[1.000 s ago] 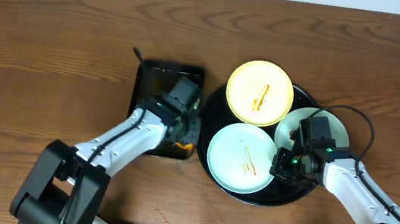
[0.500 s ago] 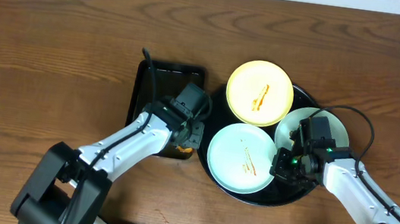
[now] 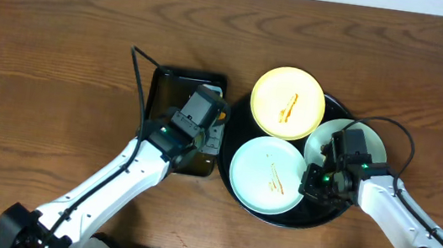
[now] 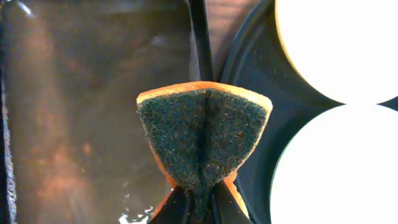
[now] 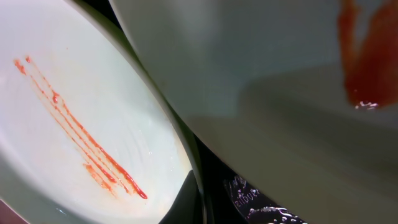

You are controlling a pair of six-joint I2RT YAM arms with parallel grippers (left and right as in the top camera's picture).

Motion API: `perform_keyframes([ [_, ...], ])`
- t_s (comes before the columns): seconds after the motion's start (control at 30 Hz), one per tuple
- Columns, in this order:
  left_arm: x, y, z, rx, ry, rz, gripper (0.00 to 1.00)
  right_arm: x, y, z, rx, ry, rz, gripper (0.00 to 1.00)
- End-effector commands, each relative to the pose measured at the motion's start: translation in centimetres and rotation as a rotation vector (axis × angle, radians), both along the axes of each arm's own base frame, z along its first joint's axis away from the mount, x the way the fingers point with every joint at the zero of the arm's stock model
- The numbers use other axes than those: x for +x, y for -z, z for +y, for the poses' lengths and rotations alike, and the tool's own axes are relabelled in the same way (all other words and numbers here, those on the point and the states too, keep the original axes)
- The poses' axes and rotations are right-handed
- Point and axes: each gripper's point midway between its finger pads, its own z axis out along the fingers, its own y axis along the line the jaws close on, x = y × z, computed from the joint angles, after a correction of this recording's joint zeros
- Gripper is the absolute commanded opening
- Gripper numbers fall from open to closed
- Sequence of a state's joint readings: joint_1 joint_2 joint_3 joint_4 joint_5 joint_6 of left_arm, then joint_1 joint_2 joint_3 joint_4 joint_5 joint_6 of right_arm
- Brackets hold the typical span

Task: Clean dirty plates on tray and stack at the side
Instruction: 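Lift the sponge out of the water and hold it above the tray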

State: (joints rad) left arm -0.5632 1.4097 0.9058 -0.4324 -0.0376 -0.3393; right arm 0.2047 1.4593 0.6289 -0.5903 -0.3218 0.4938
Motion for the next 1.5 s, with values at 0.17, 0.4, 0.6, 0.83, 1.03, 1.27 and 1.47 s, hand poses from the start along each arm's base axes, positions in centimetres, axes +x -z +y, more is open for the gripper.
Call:
perform_keyframes([
  [0.17,2.3,-2.4,0.5,0.035,-0.027,-0.129,0.08,-0.5,0.2,0.0,-0.006,0.000,0.018,0.01],
  [0.4,4.2,-4.7,0.6,0.077,-0.002,-0.266,0.08,-0.5,0.2,0.0,-0.006,-0.001,0.018,0.01],
  [0.6,5.6,-7.5,1.9,0.135,-0.051,-0.398,0.08,-0.5,0.2,0.0,-0.006,-0.001,0.018,0.01],
  [0.83,6.5,-10.0,2.8,0.167,-0.061,-0.494,0.08,-0.5,0.2,0.0,-0.006,0.000,0.018,0.01],
  [1.03,6.9,-10.9,3.3,0.181,-0.072,-0.532,0.08,-0.5,0.2,0.0,-0.006,0.000,0.018,0.01],
  [1.27,7.1,-11.3,3.5,0.246,-0.029,-0.557,0.08,-0.5,0.2,0.0,-0.006,0.000,0.018,0.01],
  [1.47,7.1,-11.3,3.5,0.255,-0.020,-0.558,0.08,-0.5,0.2,0.0,-0.006,0.000,0.018,0.01],
])
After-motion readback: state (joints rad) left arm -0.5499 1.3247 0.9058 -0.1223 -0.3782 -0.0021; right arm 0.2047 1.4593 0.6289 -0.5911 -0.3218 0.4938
